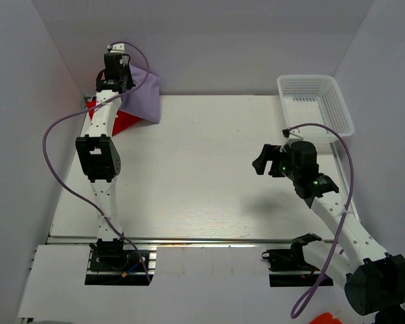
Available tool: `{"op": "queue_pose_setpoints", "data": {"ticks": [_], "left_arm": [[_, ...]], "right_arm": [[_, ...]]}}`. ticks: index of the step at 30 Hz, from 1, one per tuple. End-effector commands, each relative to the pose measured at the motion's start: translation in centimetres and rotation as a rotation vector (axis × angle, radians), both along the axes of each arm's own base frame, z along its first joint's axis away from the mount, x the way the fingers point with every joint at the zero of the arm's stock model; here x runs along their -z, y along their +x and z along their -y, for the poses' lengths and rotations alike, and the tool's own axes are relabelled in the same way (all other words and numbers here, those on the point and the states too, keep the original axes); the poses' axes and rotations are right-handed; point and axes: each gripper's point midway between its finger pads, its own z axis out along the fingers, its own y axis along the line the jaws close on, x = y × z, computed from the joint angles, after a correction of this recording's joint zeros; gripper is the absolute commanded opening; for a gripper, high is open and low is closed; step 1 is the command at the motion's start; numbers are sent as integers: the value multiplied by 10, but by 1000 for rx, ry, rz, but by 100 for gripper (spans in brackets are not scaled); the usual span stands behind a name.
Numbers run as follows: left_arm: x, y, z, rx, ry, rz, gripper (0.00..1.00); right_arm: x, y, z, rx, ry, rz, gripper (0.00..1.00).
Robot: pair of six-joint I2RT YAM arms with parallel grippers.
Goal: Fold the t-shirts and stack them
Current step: Put the neatly folded tshirt into the corner of the board with the left arm
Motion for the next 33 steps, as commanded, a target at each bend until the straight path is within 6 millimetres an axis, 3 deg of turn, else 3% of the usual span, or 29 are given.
{"op": "queue_pose_setpoints", "data": {"ticks": [1,8,11,22,26,29,33], "left_arm": [[-88,0,-7,8,-68,208,0],[-68,6,-57,-75,-126,213,0],[-48,7,-76,-112,-158,188,0],[27,-4,-110,-236,-260,64,0],[39,-11,-127,-321,-288,47,0],[64,-20,-142,-392,-321,-8,0],[69,-30,-157,-475,-357,-20,0]], "right_arm": [[-26,12,-4,0,26,63,90],[-27,16,-12,-28,44,55,90],[-25,19,-13,-30,44,47,90],[-13,30,-22,-55,45,8,90],[-8,32,-24,-61,45,-8,90],[-3,33,-22,-57,37,-16,90],[0,33,-23,-58,35,-22,90]]}}
